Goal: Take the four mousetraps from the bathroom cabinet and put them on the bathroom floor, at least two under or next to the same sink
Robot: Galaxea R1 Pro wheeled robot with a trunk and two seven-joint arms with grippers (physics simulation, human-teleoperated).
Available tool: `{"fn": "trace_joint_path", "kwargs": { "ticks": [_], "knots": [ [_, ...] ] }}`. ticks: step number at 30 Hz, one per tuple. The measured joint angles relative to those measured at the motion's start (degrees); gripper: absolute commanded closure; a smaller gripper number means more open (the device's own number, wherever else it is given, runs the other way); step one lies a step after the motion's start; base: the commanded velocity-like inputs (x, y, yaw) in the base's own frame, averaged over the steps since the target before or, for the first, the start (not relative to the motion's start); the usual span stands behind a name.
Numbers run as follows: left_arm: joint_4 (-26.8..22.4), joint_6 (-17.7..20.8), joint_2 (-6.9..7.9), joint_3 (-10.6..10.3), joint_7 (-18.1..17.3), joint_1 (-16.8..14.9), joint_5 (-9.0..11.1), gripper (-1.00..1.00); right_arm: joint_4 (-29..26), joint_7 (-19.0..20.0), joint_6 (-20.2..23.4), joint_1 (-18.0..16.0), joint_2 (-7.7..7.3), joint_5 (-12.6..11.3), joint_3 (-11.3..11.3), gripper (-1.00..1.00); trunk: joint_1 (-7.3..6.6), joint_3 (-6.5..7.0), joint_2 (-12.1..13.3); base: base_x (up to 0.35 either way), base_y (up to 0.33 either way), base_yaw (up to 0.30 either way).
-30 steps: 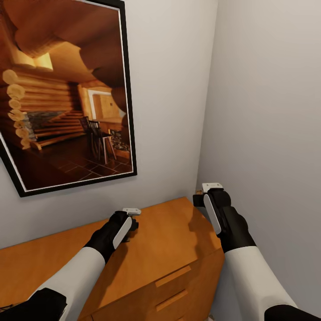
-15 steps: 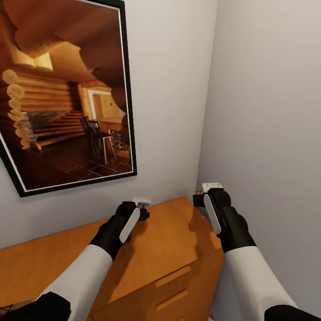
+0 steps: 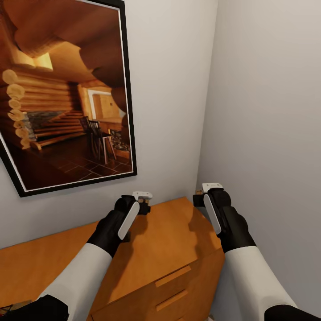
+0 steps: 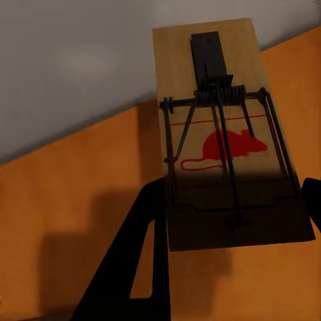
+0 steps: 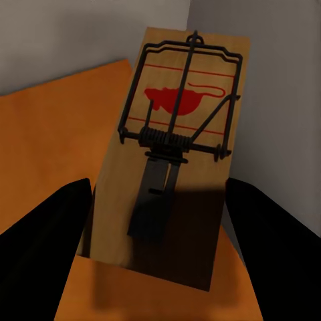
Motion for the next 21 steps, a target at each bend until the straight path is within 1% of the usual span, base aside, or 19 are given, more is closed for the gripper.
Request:
{"fn": "trace_joint_path", "kwargs": {
  "ticks": [6, 21],
  "knots": [
    [-0.05, -0.03, 0.00, -0.42, 0.15, 0.00, -0.05, 1.00, 0.00, 0.00, 0.00, -0.01, 0.00, 0.00, 0.00, 1.00, 0.00, 0.00, 0.00, 0.000, 0.000, 0.000],
    [-0.13, -0.05, 0.00, -0.51, 0.35, 0.01, -0.09, 1.00, -0.04, -0.01, 0.00, -0.04, -0.06, 0.01, -0.08, 1.00, 0.00, 0.00, 0.00, 0.000, 0.000, 0.000]
  ]
}}
